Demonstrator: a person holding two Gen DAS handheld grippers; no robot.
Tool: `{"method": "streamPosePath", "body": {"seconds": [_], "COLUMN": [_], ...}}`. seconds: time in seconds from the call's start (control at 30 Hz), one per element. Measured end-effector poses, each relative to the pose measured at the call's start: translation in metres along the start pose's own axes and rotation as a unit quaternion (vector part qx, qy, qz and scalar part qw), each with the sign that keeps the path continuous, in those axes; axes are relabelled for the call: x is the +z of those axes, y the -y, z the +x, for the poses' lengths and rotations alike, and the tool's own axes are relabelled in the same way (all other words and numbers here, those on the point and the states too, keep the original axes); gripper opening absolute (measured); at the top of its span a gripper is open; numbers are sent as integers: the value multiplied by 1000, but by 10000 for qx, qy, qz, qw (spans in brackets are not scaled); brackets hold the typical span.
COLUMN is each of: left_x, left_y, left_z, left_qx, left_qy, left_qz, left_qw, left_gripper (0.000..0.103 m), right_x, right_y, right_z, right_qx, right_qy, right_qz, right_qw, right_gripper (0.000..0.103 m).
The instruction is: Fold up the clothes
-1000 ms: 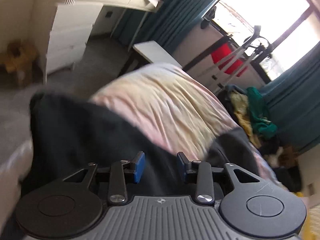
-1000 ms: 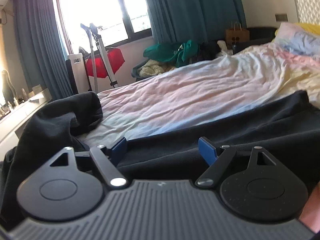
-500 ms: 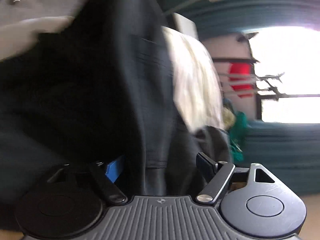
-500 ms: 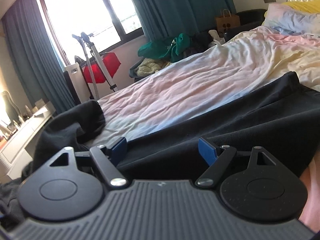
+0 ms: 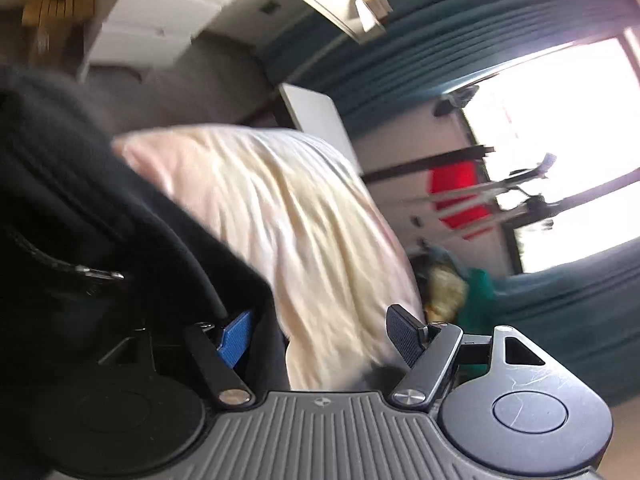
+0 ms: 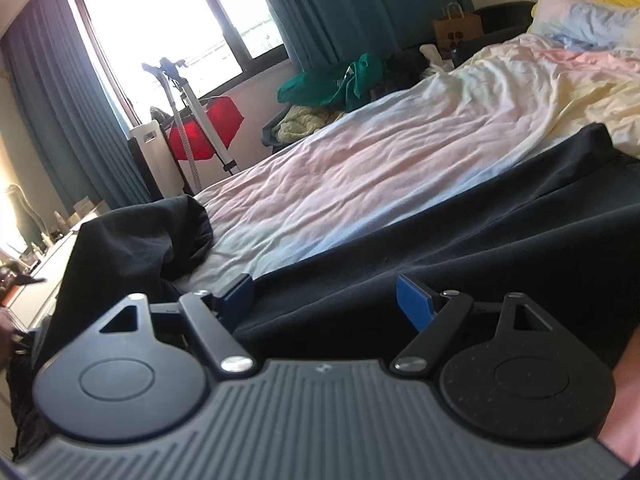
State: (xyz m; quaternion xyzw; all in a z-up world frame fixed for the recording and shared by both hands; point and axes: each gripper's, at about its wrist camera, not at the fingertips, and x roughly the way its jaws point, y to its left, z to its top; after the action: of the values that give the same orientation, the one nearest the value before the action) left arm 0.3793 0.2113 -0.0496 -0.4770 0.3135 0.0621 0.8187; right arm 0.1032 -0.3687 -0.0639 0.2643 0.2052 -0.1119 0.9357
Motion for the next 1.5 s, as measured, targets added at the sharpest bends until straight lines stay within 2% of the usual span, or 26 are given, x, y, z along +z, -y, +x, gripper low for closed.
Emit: {"method": "streamPosePath", "body": {"seconds": [0.13, 0.23, 0.37, 0.47, 0.5, 0.53, 0.6, 0.67, 0.7, 0.8, 0.87, 0.93, 1.03, 1.1, 1.17, 1.27, 1.3, 1.37, 1.43, 1.5], "left_x": [-6, -17, -36, -60, -70, -80, -103, -129, -142, -177, -194, -207, -224, -233, -237, -233, -232, -229, -226, -224], "left_y": [8, 18, 32, 41, 42, 39, 25, 11, 7, 4, 5, 7, 4, -8, -20, -28, -31, -35, -42, -47], "left_z": [37, 28, -17, -71, -88, -105, -137, -161, -167, -176, -175, -169, -163, -161, -153, -135, -131, -122, -116, -111], "left_qx": [518, 389, 189, 186, 215, 230, 203, 30, 11, 27, -205, -395, -588, -711, -662, -509, -522, -638, -799, -937], "left_qy": [160, 308, 377, 741, 884, 998, 1114, 1005, 947, 667, 392, 106, -188, -254, -419, -555, -529, -566, -592, -592], "left_qz": [796, 1259, 1806, 2456, 2643, 2699, 2529, 2374, 2435, 2823, 2954, 3090, 3221, 3156, 3054, 2971, 2963, 2946, 2809, 2700], "left_qw": [9954, 9908, 9827, 9663, 9601, 9574, 9608, 9662, 9653, 9570, 9543, 9502, 9447, 9459, 9490, 9519, 9522, 9518, 9546, 9565], "left_gripper": [64, 69, 75, 79, 83, 86, 89, 89, 89, 89, 88, 87, 86, 86, 86, 84, 84, 84, 84, 85], "right_x": [0, 0, -1, 0, 0, -1, -1, -1, 1, 7, 14, 24, 43, 55, 61, 62, 61, 57, 51, 41], "right_y": [4, 6, 8, 6, 6, 5, 2, 0, -1, -4, -9, -21, -48, -72, -104, -140, -149, -156, -164, -176], "right_z": [16, 26, 28, 21, 19, 17, 11, 5, 2, -1, 2, 12, 47, 73, 107, 180, 207, 245, 275, 291], "right_qx": [65, 287, 535, 741, 835, 913, 1017, 1094, 1167, 1282, 1395, 1417, 1334, 1335, 1349, 1247, 1210, 1238, 1354, 1489], "right_qy": [5, -107, -208, -201, -226, -242, -249, -293, -374, -821, -1094, -1199, -1240, -1203, -1121, -1383, -1592, -1858, -2085, -2257], "right_qz": [47, 129, 211, 171, 163, 144, 28, -55, -54, -55, -11, -248, -487, -686, -1013, -1033, -893, -615, -428, -547], "right_qw": [10000, 9994, 9981, 9969, 9961, 9954, 9945, 9935, 9924, 9883, 9842, 9823, 9821, 9813, 9793, 9771, 9757, 9728, 9677, 9612], "right_gripper": [81, 81, 81, 76, 75, 74, 71, 70, 70, 70, 70, 70, 69, 68, 68, 67, 59, 48, 48, 47]}}
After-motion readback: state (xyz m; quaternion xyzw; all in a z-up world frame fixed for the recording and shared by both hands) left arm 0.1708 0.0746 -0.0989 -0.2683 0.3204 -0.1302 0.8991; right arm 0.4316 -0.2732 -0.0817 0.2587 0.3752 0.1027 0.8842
